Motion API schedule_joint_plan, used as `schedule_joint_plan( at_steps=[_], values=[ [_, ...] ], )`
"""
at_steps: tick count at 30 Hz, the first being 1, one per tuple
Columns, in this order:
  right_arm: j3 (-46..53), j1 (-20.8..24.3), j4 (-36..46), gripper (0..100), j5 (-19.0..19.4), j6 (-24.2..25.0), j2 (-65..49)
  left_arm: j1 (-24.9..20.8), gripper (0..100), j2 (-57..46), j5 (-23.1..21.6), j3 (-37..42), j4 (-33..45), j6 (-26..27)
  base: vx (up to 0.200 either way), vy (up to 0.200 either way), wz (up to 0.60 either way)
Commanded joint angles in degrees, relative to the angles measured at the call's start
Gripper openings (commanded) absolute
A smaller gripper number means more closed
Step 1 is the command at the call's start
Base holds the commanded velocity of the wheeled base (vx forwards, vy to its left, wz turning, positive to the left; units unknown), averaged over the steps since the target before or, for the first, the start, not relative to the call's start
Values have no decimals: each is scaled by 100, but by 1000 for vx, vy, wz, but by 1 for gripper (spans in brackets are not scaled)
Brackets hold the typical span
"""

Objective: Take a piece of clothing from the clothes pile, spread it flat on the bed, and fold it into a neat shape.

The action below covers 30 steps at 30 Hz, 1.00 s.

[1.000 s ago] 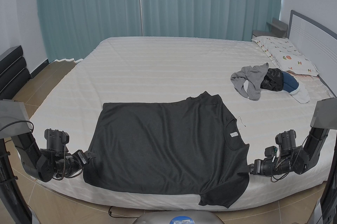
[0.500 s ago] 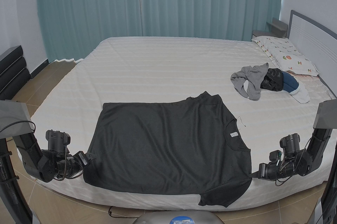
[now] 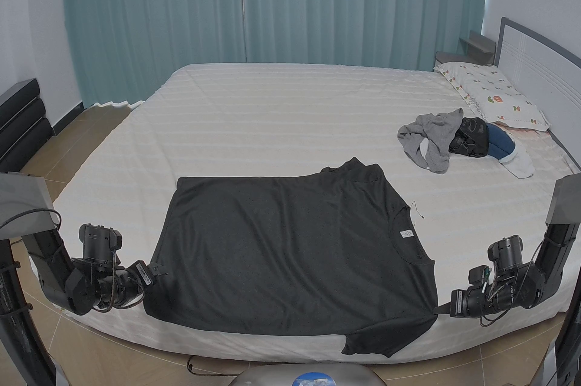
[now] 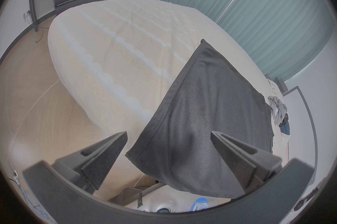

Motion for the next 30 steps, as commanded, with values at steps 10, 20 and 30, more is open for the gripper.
schedule_joint_plan(
  at_steps=[10, 20, 30],
  values=[
    [-610, -160, -22, 100, 715, 1440, -438, 30, 100, 40, -15, -43, -2, -108, 0, 20, 0],
    [-734, -160, -787, 100, 732, 2521, -342, 56, 100, 58, -6, -140, 6, -249, 0, 200, 0],
    [-690, -151, -1885, 100, 706, 3207, -69, 39, 100, 40, 2, -131, -46, -310, 0, 80, 0]
  ],
)
